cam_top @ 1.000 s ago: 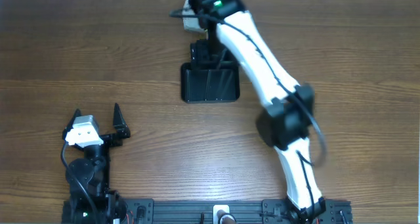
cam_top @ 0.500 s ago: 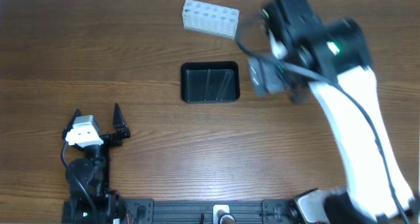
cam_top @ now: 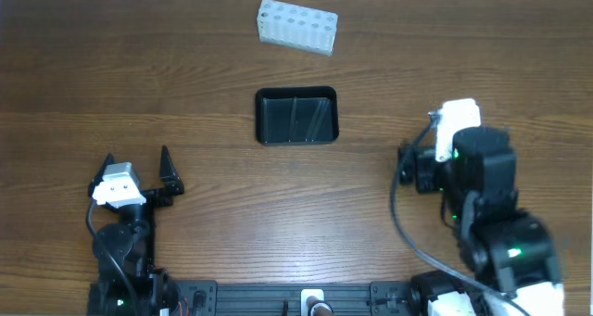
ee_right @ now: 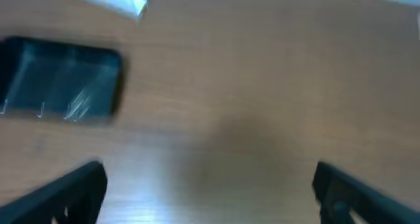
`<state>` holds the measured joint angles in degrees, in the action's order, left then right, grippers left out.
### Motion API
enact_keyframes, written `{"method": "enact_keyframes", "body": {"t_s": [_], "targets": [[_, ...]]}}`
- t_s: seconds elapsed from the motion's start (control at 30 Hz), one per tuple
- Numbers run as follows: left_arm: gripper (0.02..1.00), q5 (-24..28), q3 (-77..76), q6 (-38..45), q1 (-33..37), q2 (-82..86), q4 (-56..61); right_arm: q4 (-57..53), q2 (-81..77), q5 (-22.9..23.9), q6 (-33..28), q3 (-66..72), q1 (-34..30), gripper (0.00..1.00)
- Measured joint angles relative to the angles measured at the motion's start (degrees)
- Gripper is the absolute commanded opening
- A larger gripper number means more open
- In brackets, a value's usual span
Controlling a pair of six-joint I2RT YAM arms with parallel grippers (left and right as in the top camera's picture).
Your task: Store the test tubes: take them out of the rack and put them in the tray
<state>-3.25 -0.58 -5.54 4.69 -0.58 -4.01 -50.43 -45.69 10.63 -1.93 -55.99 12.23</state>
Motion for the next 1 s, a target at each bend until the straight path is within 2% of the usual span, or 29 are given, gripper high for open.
{"method": "enact_keyframes", "body": {"t_s": [0.07, 0.17, 0.4, 0.57, 0.63, 0.83, 1.0], "targets": [[0.998, 0.00, 0.00, 0.00, 0.00, 0.00, -0.02, 14.29, 3.50, 0.09, -4.09, 8.15, -0.66, 0.993], [0.998, 0.00, 0.00, 0.00, 0.00, 0.00, -0.02, 28.65, 8.11, 0.31, -7.85, 18.10, -1.40, 0.993], [1.000, 0.00, 0.00, 0.00, 0.00, 0.00, 0.00, 45.22, 19.26, 0.52, -10.97, 37.77, -2.01, 0.993], [0.998, 0.00, 0.00, 0.00, 0.00, 0.00, 0.00, 57.53, 26.71, 0.59, -11.76, 49.81, -5.42, 0.991], [0.996, 0.00, 0.00, 0.00, 0.00, 0.00, -0.02, 59.21, 28.22, 0.63, -11.82, 53.27, -6.91, 0.991], [0.998, 0.00, 0.00, 0.00, 0.00, 0.00, -0.02, 53.33, 29.20, 0.70, -11.82, 55.36, -11.80, 0.991], [0.996, 0.00, 0.00, 0.00, 0.00, 0.00, 0.00, 47.36, 34.34, 0.50, -11.82, 55.36, -12.26, 0.993]]}}
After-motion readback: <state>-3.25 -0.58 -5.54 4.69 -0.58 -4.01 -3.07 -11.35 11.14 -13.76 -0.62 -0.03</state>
